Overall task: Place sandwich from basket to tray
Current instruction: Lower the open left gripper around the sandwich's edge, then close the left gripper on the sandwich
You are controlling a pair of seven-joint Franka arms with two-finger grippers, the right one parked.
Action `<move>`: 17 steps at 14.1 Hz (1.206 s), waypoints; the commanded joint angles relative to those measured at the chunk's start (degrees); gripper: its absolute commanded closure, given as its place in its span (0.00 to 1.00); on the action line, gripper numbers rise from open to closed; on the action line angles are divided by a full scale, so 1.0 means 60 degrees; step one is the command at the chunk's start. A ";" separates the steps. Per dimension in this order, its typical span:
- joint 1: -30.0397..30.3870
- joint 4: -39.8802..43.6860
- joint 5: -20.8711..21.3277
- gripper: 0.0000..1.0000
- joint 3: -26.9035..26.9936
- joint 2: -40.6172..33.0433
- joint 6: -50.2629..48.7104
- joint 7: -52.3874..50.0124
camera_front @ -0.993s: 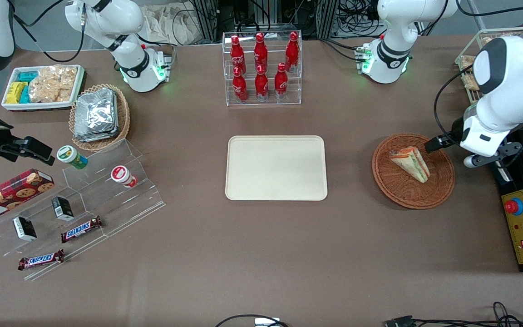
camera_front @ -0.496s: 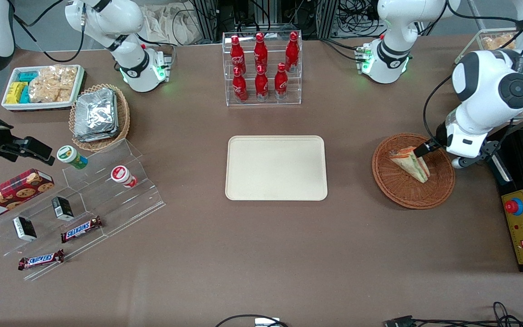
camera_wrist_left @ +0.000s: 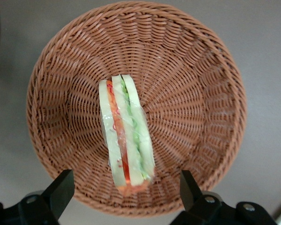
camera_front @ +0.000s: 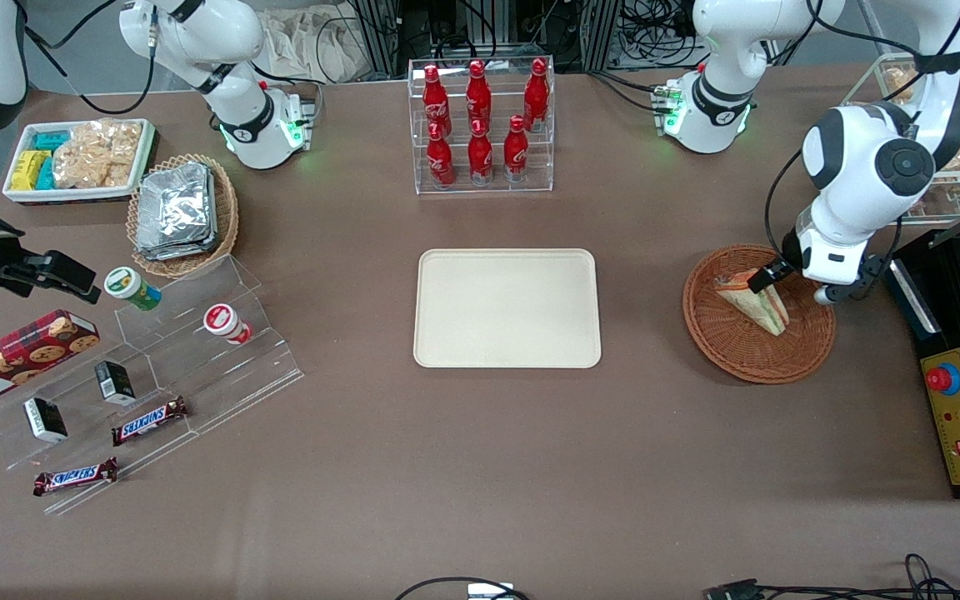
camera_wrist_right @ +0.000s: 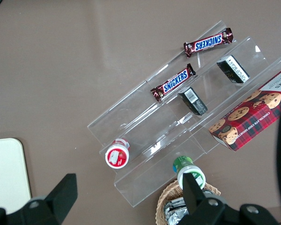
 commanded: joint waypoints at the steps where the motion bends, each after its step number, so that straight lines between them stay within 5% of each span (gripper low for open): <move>1: 0.0218 -0.0442 0.0067 0.00 -0.0030 0.0254 0.0966 -0.0210; 10: 0.0233 -0.0882 0.0038 0.06 -0.0030 0.1427 0.2799 -0.0561; 11: 0.0233 -0.0882 0.0038 0.15 -0.0030 0.1442 0.2814 -0.0605; 15: 0.0160 -0.0808 0.0038 0.84 -0.0030 0.1662 0.2815 -0.0928; 17: 0.0130 -0.0794 0.0052 0.99 -0.0044 0.1589 0.2800 -0.0855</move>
